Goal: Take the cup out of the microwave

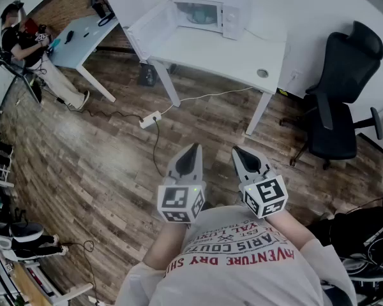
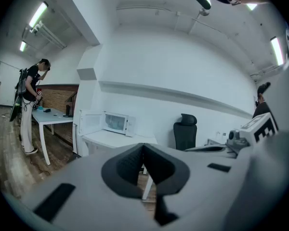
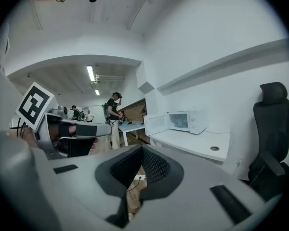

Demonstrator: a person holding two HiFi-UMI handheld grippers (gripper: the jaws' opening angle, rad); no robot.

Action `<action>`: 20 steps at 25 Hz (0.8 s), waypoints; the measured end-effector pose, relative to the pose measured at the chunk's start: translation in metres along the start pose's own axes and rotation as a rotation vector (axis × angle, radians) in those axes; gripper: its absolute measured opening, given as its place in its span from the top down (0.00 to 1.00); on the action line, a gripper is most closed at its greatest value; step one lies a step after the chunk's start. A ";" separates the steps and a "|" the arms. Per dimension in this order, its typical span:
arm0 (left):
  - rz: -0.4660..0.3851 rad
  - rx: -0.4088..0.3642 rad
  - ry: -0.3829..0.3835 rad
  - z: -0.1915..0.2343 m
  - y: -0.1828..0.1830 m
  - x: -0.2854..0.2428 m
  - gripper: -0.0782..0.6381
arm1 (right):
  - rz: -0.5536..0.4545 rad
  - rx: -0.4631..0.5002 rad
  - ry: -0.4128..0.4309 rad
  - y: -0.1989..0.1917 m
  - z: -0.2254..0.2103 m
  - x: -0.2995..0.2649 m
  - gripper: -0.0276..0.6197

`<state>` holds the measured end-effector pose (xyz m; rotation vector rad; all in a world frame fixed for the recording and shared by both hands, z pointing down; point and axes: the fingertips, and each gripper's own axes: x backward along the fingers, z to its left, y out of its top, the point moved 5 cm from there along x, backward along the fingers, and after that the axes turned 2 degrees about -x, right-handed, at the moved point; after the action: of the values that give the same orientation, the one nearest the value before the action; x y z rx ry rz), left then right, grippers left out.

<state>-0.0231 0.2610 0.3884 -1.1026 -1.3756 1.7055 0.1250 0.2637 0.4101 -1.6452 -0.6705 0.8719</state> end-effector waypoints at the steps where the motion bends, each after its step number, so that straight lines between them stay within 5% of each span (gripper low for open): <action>1: 0.002 0.002 0.001 0.001 -0.001 0.000 0.88 | 0.000 0.000 0.000 0.000 0.000 0.000 0.94; 20: 0.117 0.051 0.035 0.029 -0.025 -0.008 0.88 | 0.056 -0.113 -0.015 -0.017 0.002 -0.030 0.94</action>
<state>-0.0463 0.2478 0.4169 -1.1993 -1.2604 1.7857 0.1065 0.2452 0.4318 -1.7671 -0.6971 0.9015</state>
